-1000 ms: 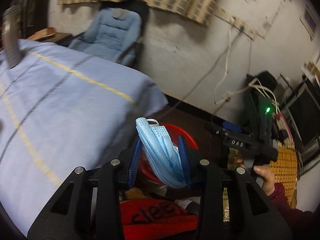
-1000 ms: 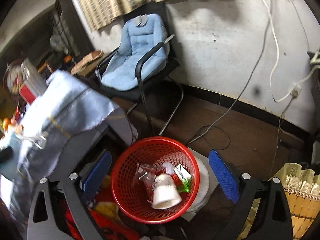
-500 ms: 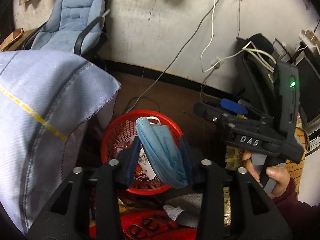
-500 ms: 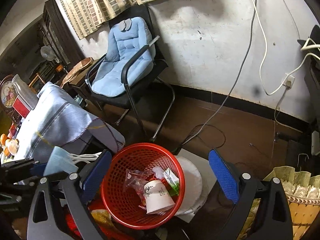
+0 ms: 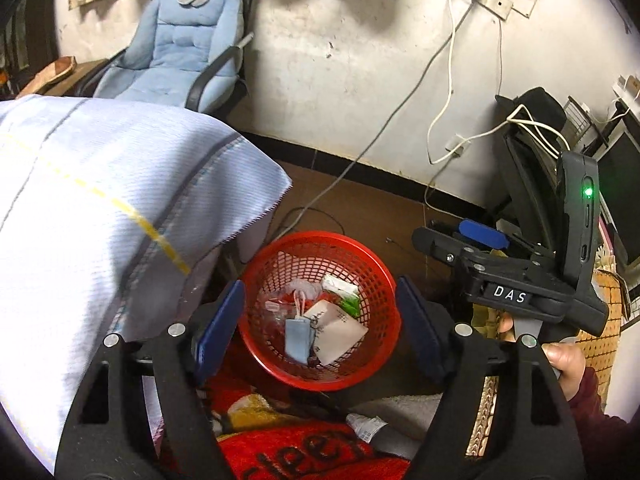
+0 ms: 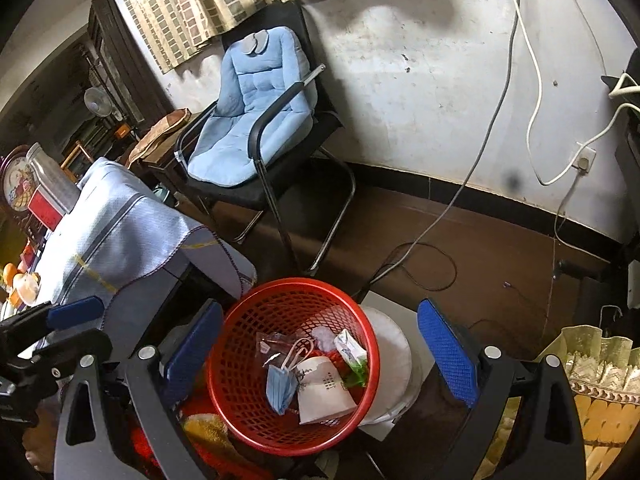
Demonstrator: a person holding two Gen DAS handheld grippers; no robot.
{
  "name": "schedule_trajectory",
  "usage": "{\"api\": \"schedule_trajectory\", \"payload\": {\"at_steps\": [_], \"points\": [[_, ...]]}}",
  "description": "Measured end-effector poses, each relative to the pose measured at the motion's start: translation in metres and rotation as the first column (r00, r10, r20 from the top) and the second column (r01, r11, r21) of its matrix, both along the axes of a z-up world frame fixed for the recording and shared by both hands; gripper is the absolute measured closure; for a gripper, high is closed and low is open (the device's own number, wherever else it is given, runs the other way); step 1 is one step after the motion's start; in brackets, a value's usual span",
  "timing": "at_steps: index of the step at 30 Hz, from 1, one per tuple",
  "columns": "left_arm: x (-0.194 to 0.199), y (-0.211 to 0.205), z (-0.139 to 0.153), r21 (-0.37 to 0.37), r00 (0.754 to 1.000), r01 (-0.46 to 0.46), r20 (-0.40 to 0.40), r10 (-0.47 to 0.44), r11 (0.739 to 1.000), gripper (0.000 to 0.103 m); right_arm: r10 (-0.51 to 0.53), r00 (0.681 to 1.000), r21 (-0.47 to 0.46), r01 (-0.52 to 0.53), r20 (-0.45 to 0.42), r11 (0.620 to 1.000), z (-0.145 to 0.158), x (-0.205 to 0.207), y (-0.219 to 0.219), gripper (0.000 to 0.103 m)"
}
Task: Collect trash
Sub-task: 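Open the right tool to drop the cup while the left tool drops the mask, then move both open tools back over the table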
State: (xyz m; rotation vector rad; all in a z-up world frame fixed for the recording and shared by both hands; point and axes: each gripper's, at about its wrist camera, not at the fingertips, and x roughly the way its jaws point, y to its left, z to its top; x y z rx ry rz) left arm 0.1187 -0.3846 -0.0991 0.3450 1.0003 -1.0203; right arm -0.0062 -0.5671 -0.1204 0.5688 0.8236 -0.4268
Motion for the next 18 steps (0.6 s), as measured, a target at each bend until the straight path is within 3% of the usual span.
{"api": "schedule_trajectory", "payload": {"at_steps": [18], "points": [[-0.014, 0.066, 0.062, -0.122, 0.982, -0.126, 0.129, 0.141, 0.985, 0.017, 0.097, 0.989, -0.091, -0.088, 0.107, 0.992, 0.062, -0.004, 0.043, 0.007]]}}
